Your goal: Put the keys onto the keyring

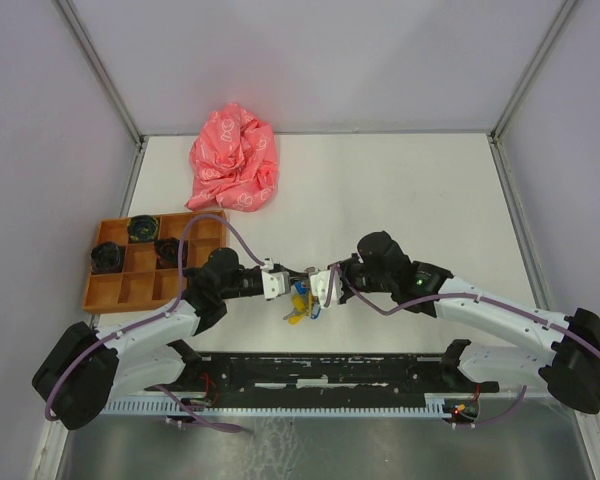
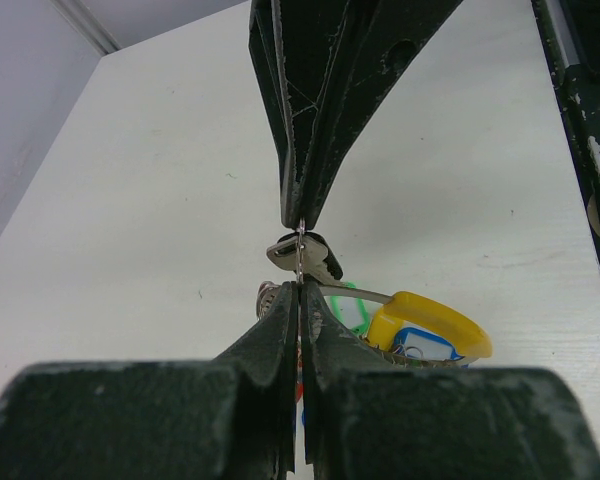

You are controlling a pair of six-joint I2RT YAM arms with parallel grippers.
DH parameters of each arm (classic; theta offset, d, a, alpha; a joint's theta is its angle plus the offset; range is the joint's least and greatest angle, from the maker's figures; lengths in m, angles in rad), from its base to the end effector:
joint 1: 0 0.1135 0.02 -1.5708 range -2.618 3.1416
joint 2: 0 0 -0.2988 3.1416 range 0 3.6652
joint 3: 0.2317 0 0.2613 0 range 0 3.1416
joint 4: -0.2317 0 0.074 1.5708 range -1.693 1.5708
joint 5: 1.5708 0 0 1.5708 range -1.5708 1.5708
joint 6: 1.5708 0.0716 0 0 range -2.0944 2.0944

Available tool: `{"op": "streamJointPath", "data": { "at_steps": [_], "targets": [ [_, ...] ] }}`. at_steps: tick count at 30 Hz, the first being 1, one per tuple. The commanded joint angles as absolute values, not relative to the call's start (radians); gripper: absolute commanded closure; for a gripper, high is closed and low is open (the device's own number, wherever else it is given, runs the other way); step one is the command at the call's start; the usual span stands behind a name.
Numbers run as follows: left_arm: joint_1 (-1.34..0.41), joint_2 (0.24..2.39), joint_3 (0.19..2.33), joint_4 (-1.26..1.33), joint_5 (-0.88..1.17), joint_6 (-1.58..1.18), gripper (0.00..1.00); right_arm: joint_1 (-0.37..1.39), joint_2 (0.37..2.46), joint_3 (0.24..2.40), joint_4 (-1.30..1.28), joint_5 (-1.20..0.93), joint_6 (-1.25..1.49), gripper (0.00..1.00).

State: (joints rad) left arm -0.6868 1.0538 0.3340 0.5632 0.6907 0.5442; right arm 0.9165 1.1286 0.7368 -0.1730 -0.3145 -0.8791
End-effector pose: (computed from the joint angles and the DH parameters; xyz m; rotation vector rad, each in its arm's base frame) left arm 0.1495 -0.1816 0.2306 1.3786 1.0634 -0.6985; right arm 0.1468 0.2278 0.2659 -1.7707 1.1753 0.3574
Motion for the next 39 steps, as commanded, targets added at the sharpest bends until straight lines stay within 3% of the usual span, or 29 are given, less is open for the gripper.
{"op": "streamJointPath", "data": {
  "at_steps": [1,39],
  "targets": [
    [-0.688,1.044,0.38,0.597,0.709,0.562,0.97,0.921,1.11,0.751,-0.15,-0.346,-0.873,1.0],
    [-0.689,1.043,0.386,0.599,0.679,0.532,0.97,0.947,1.126,0.748,-0.034,-0.401,-0.812,0.99]
  ]
}}
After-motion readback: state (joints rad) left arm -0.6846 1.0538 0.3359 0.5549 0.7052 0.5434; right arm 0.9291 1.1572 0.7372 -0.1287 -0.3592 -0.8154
